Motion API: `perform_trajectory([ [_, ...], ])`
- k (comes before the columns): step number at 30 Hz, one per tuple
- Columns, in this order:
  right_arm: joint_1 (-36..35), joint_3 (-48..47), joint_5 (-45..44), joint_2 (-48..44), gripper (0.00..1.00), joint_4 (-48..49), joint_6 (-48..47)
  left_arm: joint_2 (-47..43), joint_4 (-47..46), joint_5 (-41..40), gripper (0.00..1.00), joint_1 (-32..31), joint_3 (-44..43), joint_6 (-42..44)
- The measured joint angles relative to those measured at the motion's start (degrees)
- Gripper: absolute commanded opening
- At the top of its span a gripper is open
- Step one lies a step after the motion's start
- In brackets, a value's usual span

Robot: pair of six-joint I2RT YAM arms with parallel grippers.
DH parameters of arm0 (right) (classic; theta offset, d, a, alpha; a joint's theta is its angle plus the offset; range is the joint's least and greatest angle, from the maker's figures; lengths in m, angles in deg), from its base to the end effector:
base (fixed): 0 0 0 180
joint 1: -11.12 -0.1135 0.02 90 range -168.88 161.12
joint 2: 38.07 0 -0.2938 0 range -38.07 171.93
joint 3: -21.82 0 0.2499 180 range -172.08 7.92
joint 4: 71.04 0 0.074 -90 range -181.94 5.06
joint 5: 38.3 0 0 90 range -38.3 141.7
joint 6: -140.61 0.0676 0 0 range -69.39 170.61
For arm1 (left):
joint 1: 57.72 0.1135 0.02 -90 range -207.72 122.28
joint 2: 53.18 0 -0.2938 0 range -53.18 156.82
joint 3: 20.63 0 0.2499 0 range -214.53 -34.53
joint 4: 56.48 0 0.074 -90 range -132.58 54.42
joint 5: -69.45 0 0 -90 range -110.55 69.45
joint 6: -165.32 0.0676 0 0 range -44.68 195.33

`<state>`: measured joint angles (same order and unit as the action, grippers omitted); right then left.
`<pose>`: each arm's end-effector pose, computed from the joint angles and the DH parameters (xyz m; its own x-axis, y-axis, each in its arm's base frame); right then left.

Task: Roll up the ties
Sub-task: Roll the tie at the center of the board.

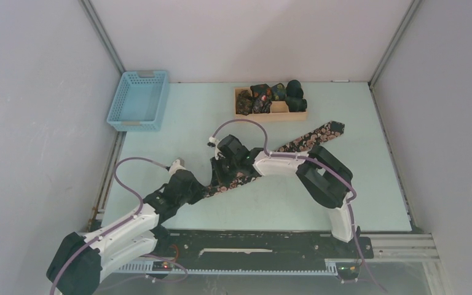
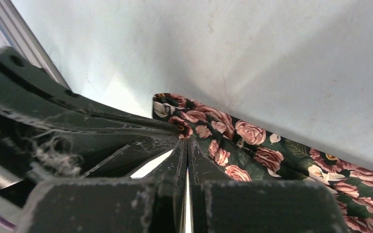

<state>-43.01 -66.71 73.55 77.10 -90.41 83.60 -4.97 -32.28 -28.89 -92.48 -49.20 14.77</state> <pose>0.2511 0.3902 0.1690 -0.8456 -0.3069 -0.4368 -0.5284 0.5979 0.6028 0.1380 -0.0838 0.1510 -0.6962 -0.5656 -0.4421 -0.2604 0.7729 -0.5787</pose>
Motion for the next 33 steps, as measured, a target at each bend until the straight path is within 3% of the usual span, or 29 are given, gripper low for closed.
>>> perform_trajectory([
  [8, 0.0, 0.0, 0.1, 3.2, 0.0, -0.6, -0.1, -0.6, 0.0, 0.0, 0.02, 0.0, 0.0, 0.0],
  [9, 0.0, -0.1, 0.0, 3.2, 0.0, -0.7, -0.1, -0.8, 0.1, 0.0, 0.07, 0.0, 0.0, 0.0],
  [13, 0.0, -0.3, -0.1, 3.3, 0.0, -1.2, -0.2, -3.4, 1.2, -0.1, 0.43, 0.0, 0.0, -0.1],
  [16, 0.0, -0.5, -0.2, 3.4, 0.0, -1.4, -0.3, -6.1, 2.7, -0.6, 0.54, -0.1, 0.0, 0.1],
  [26, 0.0, -0.5, 0.0, 3.6, 0.0, -1.4, -0.4, -12.2, 9.4, -3.4, 0.49, -0.1, 0.0, -0.9],
  [33, -0.1, -0.6, 0.0, 3.6, 0.0, -1.4, -0.4, -12.2, 7.8, -3.0, 0.47, 0.5, 2.4, -2.4],
])
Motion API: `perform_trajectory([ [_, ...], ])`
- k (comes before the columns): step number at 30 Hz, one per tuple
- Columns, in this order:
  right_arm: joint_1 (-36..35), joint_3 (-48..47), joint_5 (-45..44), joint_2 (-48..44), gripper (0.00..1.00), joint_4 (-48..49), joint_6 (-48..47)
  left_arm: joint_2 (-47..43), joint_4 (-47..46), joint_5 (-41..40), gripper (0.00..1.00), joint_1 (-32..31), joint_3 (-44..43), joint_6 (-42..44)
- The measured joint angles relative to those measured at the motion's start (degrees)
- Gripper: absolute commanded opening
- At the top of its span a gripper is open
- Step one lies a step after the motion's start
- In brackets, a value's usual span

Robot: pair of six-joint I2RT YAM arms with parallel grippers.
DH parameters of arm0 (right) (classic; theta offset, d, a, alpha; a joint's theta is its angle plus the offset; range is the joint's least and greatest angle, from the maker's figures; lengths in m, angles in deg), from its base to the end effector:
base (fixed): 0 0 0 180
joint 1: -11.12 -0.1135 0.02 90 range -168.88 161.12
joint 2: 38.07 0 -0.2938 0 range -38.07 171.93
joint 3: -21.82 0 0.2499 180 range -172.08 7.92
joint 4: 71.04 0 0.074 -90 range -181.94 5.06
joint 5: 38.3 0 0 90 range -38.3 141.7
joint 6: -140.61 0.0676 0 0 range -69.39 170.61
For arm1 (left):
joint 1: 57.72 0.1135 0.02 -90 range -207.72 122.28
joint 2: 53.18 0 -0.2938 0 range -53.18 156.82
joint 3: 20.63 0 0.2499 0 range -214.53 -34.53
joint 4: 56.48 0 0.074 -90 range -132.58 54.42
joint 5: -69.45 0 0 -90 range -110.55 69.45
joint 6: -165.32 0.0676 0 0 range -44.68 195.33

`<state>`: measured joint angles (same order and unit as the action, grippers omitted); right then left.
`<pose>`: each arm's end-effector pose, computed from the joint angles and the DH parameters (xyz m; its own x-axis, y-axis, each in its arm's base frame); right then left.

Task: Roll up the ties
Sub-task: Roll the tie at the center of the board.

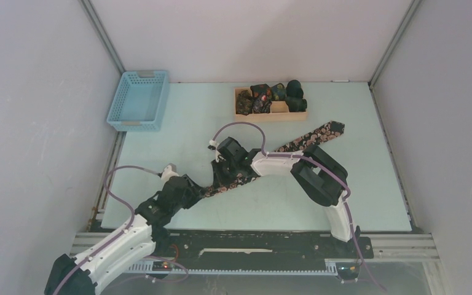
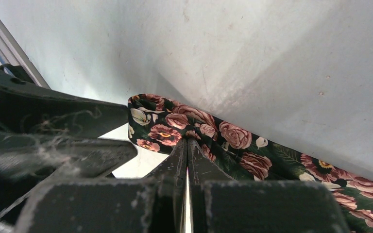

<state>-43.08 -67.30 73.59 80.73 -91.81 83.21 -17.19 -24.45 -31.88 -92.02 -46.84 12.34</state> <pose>0.2520 0.3925 0.1418 -0.8603 -0.3382 -0.3815 -0.5080 0.6320 0.5852 0.1174 -0.0640 0.1502 -0.6347 -0.6244 -0.4553 -0.2946 0.7401 -0.6045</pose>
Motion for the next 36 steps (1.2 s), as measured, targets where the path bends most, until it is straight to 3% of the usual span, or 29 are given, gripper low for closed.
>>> perform_trajectory([
  [19, -0.1, -0.1, 0.0, 0.1, 0.0, 0.0, 0.0, -0.2, -10.2, 7.1, 0.39, 6.0, 7.8, -3.6],
  [23, -0.1, -0.1, 0.0, 0.1, 0.0, 0.0, 0.0, 1.0, -11.5, 7.1, 0.28, 6.1, 8.0, -4.6],
  [28, -0.1, -0.1, 0.1, 0.1, 0.0, 0.1, 0.0, 2.6, -13.8, 7.4, 0.01, 6.2, 8.7, -5.0],
  [36, -0.3, -0.9, 0.2, 0.1, 0.01, -1.1, -0.3, 2.8, -10.8, 7.5, 0.0, 6.2, 6.6, -3.9],
])
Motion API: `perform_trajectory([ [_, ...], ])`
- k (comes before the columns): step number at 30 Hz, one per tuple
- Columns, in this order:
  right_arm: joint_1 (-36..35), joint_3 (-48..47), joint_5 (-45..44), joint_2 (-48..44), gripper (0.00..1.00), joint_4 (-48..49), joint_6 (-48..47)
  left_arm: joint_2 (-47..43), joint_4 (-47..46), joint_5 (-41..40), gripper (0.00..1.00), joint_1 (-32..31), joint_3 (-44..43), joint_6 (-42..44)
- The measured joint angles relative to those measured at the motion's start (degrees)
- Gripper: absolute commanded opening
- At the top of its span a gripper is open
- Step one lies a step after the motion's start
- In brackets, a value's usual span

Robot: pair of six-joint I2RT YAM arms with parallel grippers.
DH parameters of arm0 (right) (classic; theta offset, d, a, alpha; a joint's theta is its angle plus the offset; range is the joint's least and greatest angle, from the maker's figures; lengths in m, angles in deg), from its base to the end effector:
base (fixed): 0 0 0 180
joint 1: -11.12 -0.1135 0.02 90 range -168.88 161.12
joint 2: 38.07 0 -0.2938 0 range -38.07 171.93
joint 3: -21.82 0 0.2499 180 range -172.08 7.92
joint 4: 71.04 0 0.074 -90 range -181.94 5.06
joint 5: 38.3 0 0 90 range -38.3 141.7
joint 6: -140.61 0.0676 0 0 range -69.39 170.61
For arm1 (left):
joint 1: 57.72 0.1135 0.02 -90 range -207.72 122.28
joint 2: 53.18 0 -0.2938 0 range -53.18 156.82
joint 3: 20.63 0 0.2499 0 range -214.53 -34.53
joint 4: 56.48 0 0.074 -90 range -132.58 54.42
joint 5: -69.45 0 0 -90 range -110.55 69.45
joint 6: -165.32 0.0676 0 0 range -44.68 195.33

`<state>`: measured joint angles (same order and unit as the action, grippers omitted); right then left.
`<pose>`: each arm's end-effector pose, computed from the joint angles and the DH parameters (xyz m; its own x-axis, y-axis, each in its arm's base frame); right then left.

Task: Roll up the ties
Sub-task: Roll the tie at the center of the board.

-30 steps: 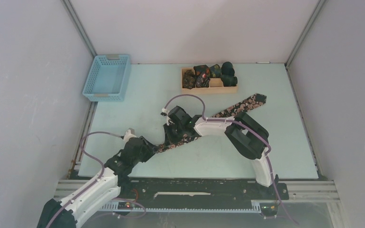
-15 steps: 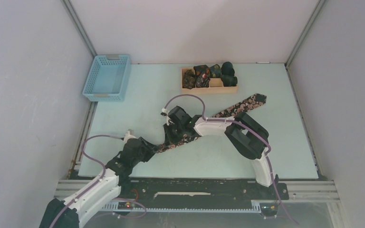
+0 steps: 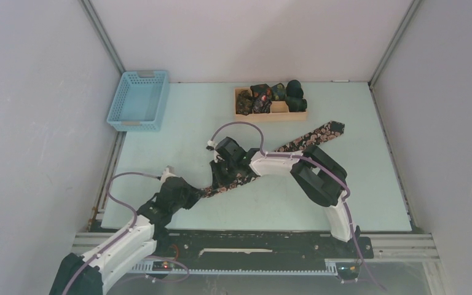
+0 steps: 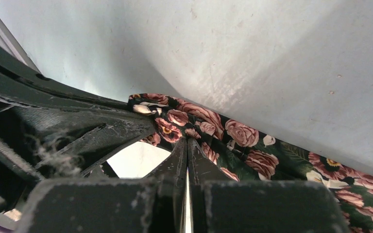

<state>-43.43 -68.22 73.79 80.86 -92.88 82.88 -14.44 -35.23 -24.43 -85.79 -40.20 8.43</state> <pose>0.2504 0.3955 0.1441 -0.8564 -0.3498 -0.3798 -0.5152 0.6272 0.5841 0.1209 -0.0593 0.1236 -0.6145 -0.7123 -0.3392 -0.3598 0.6357 -0.6830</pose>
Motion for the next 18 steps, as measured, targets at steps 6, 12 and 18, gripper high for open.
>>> perform_trajectory([
  [6, -1.0, -4.3, -1.6, 0.0, 0.02, -5.4, -1.6, -2.5, 8.7, -1.6, 0.0, 0.0, -5.8, 2.8],
  [12, -2.9, -8.6, -3.1, 0.0, 0.02, -8.5, -2.5, -5.1, 14.8, -3.1, 0.0, 0.0, -8.1, 4.2],
  [18, -4.5, -11.0, -3.5, 1.3, 0.01, -9.6, -2.8, -6.7, 19.6, -4.0, 0.0, 0.0, -9.0, 4.6],
])
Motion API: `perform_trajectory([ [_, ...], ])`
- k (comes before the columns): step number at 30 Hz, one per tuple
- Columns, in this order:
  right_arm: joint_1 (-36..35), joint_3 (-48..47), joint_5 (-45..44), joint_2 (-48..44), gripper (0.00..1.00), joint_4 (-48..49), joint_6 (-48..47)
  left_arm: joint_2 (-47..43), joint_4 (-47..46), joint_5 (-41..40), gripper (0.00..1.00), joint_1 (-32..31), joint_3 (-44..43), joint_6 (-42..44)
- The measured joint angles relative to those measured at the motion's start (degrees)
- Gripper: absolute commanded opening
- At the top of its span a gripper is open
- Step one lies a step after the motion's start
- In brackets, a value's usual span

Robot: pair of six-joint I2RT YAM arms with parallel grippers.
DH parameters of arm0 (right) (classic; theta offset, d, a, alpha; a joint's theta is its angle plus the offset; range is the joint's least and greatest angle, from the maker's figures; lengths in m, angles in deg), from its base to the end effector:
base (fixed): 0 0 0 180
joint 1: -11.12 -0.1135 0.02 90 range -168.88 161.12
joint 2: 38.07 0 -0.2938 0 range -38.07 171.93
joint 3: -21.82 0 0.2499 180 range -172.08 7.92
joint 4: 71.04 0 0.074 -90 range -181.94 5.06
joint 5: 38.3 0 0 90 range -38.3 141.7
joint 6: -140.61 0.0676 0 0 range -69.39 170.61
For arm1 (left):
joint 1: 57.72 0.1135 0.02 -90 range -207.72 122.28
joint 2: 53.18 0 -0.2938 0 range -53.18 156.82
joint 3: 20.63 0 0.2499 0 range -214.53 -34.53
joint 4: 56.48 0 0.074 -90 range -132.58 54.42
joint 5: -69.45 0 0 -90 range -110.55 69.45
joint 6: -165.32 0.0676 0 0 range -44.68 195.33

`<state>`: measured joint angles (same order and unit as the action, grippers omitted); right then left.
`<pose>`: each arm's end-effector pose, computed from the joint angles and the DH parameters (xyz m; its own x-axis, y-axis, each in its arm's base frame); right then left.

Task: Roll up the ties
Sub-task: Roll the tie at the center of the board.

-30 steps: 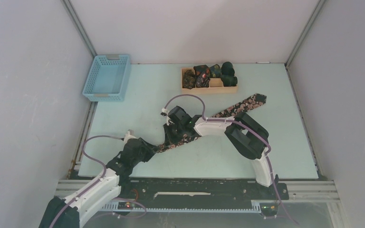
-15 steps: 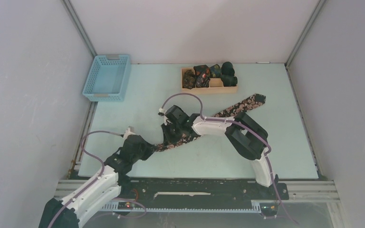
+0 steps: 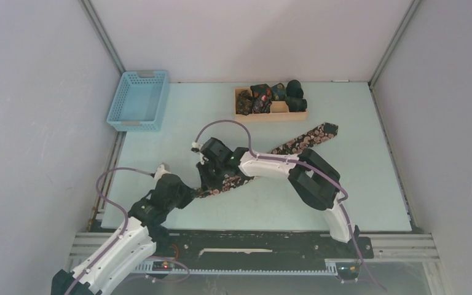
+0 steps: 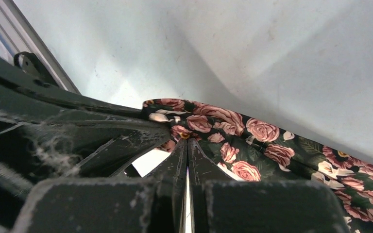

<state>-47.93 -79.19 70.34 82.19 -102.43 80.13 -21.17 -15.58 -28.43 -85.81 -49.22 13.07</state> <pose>0.2343 0.4327 0.1781 -0.7978 -0.4226 -0.4301 -0.6019 0.5995 0.5275 0.1113 -0.0489 0.1558 -0.6232 -0.6611 -0.4179 -0.3686 0.7195 -0.5886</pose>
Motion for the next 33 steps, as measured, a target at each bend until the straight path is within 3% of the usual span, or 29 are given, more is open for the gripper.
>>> perform_trajectory([
  [10, -1.2, -1.0, 0.0, 3.8, 0.01, -1.2, 0.0, -0.5, 6.8, -1.0, 0.0, 0.0, -3.8, 1.4],
  [33, -2.0, -4.5, 2.9, 6.4, 0.01, -0.7, 0.0, 4.3, 8.3, -0.7, 0.0, 0.0, -6.8, 4.5],
])
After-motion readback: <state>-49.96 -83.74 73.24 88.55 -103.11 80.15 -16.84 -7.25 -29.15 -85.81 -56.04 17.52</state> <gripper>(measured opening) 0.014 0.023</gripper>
